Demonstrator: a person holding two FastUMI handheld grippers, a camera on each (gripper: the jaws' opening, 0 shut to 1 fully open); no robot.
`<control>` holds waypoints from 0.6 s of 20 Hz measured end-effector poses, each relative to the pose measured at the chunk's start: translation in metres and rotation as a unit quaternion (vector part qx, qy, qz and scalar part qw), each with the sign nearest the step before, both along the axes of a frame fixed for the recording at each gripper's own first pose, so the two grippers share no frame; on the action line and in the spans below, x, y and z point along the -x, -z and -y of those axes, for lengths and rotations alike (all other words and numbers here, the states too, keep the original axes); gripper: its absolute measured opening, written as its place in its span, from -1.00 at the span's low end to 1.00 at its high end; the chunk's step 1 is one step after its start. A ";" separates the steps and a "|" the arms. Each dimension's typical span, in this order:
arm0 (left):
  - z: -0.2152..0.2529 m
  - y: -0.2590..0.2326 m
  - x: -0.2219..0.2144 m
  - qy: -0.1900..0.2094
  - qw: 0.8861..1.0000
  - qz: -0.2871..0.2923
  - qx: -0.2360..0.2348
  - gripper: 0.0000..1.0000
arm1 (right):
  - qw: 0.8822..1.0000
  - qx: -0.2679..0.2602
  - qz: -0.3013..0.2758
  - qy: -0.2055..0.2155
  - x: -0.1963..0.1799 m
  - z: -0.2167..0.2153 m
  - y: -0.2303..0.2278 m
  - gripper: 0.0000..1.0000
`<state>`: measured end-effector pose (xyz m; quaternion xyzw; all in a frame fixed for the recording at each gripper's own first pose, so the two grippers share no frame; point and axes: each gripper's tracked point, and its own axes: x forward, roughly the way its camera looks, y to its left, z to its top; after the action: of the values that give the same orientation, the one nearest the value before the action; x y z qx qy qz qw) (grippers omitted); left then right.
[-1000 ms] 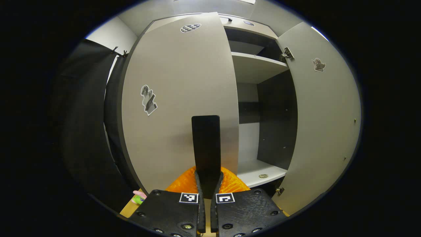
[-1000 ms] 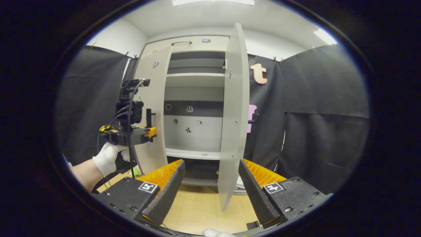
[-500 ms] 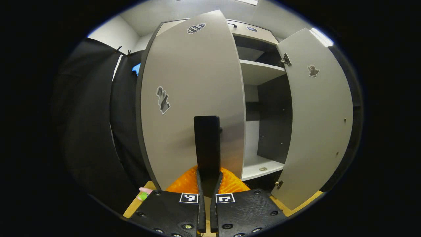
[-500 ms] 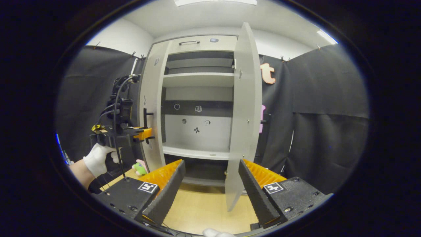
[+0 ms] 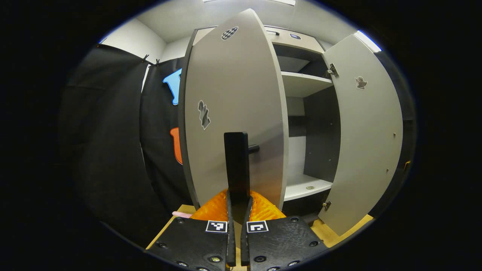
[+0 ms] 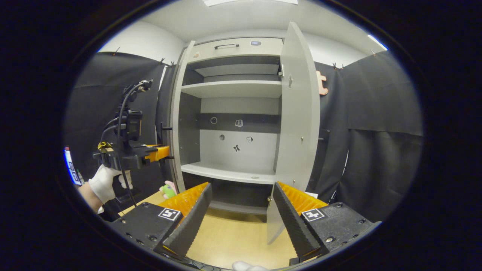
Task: Open the right door of the double-door shoe cabinet with the right hand, and open the left door with the left hand.
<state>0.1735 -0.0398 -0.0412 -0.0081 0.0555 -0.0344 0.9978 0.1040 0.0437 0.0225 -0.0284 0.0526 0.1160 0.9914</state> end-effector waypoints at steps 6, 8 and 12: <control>-0.009 0.002 0.008 -0.008 1.000 -0.005 0.008 -1.00 | 1.000 -0.001 0.002 -0.017 -0.006 -0.003 0.000 1.00; -0.017 0.003 0.012 -0.018 1.000 -0.005 0.001 -1.00 | 1.000 -0.001 0.004 -0.021 -0.005 -0.005 -0.001 1.00; -0.036 0.005 0.016 -0.036 0.999 -0.007 -0.013 -1.00 | 0.999 -0.004 0.003 -0.034 -0.006 -0.012 0.001 1.00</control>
<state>0.1576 -0.0041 -0.0460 0.0030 0.0624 0.0022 0.9980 0.1102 0.0556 0.0217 -0.0268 0.0486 0.1495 0.9872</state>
